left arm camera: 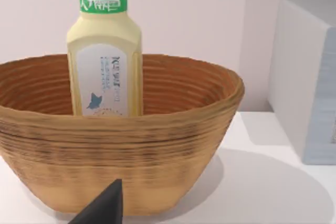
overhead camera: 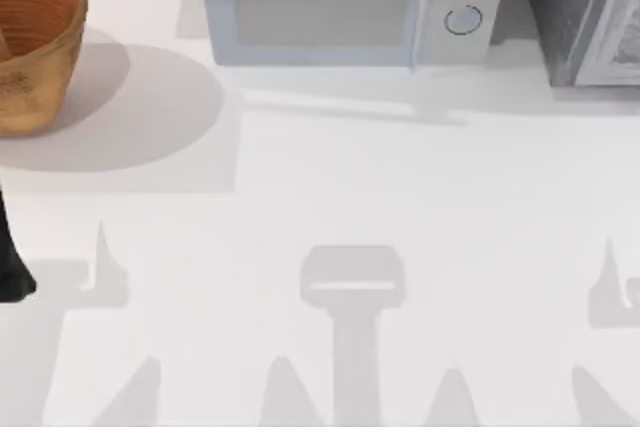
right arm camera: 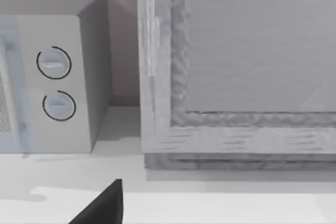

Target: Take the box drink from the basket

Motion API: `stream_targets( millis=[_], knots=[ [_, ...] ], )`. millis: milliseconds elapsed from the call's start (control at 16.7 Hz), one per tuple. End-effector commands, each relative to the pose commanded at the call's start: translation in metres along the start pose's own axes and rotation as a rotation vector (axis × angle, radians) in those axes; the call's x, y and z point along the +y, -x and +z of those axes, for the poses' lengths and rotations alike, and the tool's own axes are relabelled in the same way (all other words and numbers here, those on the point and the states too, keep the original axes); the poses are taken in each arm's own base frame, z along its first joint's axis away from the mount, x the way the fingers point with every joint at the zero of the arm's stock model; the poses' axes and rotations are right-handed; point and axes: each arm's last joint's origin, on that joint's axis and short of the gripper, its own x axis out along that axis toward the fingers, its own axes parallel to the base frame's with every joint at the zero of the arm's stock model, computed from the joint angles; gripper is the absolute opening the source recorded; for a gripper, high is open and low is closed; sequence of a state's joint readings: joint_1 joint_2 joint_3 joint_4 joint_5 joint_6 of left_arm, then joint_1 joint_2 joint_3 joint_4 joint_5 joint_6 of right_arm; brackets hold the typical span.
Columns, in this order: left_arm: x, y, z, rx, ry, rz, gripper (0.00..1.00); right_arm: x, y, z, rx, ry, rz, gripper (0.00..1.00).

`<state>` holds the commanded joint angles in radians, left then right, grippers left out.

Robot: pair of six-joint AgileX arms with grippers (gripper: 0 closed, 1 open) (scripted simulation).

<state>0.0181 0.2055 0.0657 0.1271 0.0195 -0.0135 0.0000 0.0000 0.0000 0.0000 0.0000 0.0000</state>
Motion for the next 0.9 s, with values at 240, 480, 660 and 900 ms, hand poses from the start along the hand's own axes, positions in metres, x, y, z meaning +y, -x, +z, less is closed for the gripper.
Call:
stream_targets(
  millis=[240,480,660,900],
  knots=[
    [0.003,-0.025,0.033,-0.038,0.000,-0.002,1.00,0.000,0.000,0.000,0.000,0.000,0.000,1.00],
    [0.012,-0.072,0.061,-0.080,-0.012,-0.004,1.00,0.000,0.000,0.000,0.000,0.000,0.000,1.00],
    [0.024,-0.118,0.065,-0.093,-0.021,-0.005,1.00,0.000,0.000,0.000,0.000,0.000,0.000,1.00],
    [0.047,-0.179,0.042,-0.077,-0.027,-0.008,1.00,0.000,0.000,0.000,0.000,0.000,0.000,1.00]
  ],
)
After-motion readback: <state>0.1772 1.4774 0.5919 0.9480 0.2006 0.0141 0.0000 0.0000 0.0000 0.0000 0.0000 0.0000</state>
